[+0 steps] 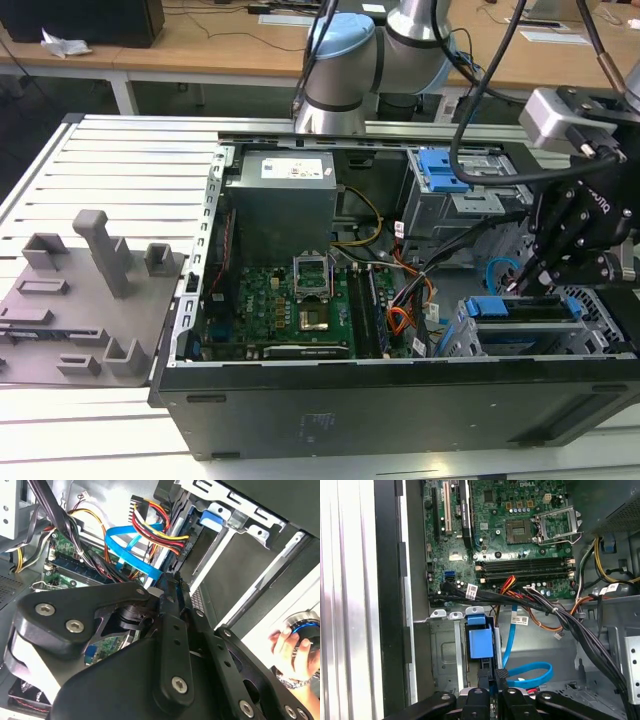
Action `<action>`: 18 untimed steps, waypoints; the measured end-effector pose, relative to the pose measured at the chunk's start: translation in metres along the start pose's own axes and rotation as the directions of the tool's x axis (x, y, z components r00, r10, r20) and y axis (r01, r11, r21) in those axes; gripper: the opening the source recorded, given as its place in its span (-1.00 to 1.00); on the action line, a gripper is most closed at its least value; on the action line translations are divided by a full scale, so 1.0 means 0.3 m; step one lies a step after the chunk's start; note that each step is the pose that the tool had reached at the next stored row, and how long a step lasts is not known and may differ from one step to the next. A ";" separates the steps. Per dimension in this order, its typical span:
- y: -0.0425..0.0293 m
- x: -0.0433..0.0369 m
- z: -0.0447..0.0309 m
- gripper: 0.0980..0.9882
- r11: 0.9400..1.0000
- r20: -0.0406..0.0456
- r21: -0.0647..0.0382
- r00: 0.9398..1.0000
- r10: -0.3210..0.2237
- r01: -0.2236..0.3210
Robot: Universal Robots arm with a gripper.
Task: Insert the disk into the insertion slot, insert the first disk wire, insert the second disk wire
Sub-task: 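Insert the second disk wire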
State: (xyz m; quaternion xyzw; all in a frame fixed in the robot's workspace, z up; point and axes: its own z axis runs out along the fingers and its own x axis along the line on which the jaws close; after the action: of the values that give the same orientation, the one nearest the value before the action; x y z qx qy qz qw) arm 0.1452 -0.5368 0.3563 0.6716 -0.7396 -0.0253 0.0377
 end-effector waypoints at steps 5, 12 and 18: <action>-0.002 0.001 0.019 -0.85 1.000 0.000 0.000 1.000 0.000 0.000; -0.020 -0.004 0.036 -0.85 1.000 0.004 0.000 1.000 0.000 0.000; -0.027 -0.005 0.044 -0.85 1.000 0.005 0.000 1.000 0.000 0.000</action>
State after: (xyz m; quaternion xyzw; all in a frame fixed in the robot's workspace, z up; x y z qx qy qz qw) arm 0.1523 -0.5362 0.3423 0.6716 -0.7395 -0.0273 0.0359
